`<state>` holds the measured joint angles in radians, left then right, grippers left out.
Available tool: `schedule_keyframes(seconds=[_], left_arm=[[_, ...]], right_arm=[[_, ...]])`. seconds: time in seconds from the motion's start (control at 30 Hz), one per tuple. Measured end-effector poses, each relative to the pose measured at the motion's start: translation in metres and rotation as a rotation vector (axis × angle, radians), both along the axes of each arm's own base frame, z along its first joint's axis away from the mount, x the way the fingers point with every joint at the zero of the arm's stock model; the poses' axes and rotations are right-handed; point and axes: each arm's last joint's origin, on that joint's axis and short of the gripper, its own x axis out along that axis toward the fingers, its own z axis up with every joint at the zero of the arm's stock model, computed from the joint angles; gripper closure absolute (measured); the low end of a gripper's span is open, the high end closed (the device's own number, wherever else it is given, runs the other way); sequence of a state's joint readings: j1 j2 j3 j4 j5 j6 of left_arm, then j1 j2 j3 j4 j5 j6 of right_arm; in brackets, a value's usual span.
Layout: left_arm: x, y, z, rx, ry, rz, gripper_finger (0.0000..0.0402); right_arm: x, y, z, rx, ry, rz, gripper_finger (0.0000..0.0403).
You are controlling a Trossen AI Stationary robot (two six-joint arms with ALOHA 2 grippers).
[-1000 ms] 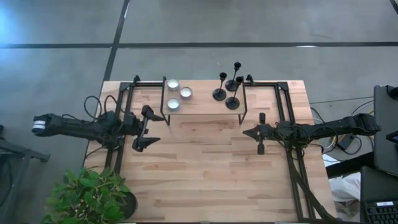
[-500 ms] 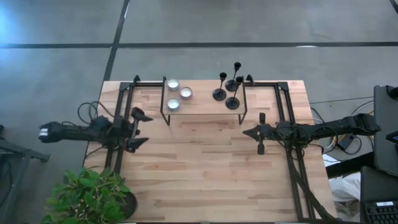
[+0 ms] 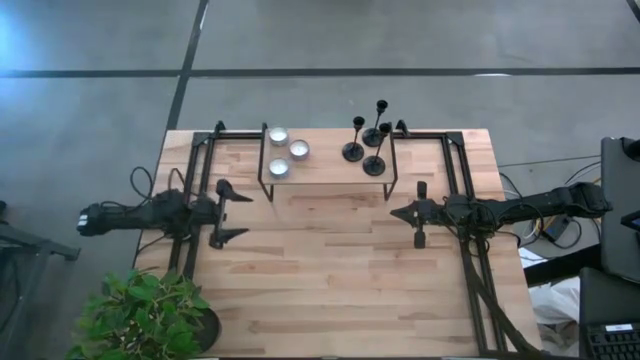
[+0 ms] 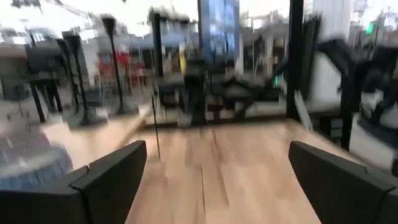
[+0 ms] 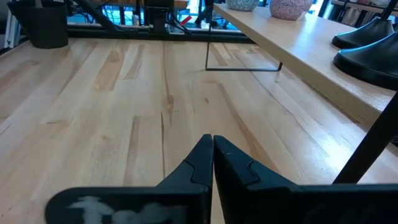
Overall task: Pick & Place candle stick holders
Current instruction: Return to Home Position
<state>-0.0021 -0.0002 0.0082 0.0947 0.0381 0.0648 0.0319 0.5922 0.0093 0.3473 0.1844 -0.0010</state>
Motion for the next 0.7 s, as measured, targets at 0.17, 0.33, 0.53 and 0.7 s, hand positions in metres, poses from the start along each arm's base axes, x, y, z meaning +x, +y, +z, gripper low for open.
schedule_keyframes(seconds=[0.17,0.33,0.53,0.7], left_arm=[[0.0005,0.0,-0.0075,-0.016,0.078,0.0,0.0003],[0.0005,0.0003,-0.0082,-0.014,0.084,0.01,0.0003],[0.0006,0.0003,-0.0083,-0.027,0.084,0.009,0.0003],[0.0007,0.0002,-0.008,-0.028,0.082,0.008,0.0003]], right_arm=[[0.0,0.0,0.0,0.0,0.0,0.0,0.0394],[0.0,0.0,0.0,0.0,0.0,0.0,0.0394],[0.0,0.0,0.0,0.0,0.0,0.0,0.0394],[0.0,0.0,0.0,0.0,0.0,0.0,0.0394]])
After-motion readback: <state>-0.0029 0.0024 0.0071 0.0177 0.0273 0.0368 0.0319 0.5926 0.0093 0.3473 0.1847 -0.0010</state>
